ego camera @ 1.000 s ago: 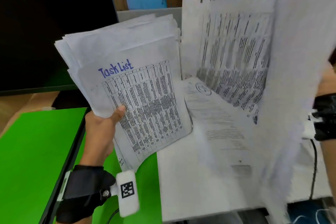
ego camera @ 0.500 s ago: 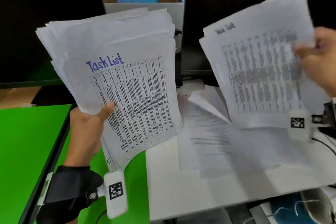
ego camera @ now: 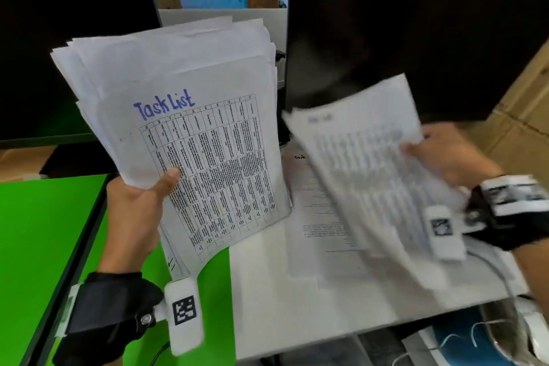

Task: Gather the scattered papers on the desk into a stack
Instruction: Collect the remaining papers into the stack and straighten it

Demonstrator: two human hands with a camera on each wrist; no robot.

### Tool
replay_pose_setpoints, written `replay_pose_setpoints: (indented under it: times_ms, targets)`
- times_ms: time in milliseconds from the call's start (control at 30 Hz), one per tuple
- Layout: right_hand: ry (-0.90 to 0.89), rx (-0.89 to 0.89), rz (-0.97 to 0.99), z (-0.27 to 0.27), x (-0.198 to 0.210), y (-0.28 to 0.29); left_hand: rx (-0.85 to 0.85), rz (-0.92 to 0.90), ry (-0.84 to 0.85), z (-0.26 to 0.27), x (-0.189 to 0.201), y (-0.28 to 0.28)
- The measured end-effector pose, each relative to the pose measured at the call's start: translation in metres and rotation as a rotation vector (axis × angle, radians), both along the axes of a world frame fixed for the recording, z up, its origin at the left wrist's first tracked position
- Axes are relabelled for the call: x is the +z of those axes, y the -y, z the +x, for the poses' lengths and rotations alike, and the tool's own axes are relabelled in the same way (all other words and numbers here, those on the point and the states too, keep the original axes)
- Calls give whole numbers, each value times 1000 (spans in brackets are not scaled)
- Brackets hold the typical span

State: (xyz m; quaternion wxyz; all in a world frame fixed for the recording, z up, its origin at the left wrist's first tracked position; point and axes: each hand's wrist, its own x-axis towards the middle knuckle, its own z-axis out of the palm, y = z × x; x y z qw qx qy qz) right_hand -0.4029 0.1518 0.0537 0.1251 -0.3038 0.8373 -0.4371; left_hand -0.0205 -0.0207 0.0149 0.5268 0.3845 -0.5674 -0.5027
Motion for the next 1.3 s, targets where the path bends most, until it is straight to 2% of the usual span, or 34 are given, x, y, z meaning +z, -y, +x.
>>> replay_pose_setpoints:
  times_ms: [100, 167, 333, 600, 700, 867, 1000, 1200, 1300]
  targets:
    - [-84, 55, 386, -10, -80, 24, 0, 18, -30, -1, 0, -2]
    - [10, -11, 364, -13, -102, 31, -2, 17, -34, -1, 1, -3]
    - [100, -52, 345, 4, -96, 37, -3, -13, -38, -2, -2, -3]
    - [119, -86, 276, 10, -101, 43, 11, 17, -75, -3, -7, 0]
    - [116, -150, 265, 1, -97, 36, 4, 13, -86, -2, -6, -1]
    - [63, -307, 381, -34, -94, 17, 1, 24, -77, -4, -4, -3]
    - [-25, -374, 562, -46, -105, 14, -7, 10, -73, -5, -1, -6]
    - [18, -375, 581, -56, -110, 27, -4, 22, -55, -5, 2, -9]
    - [-62, -517, 645, -55, -111, 40, 5, 22, -61, -5, 1, -8]
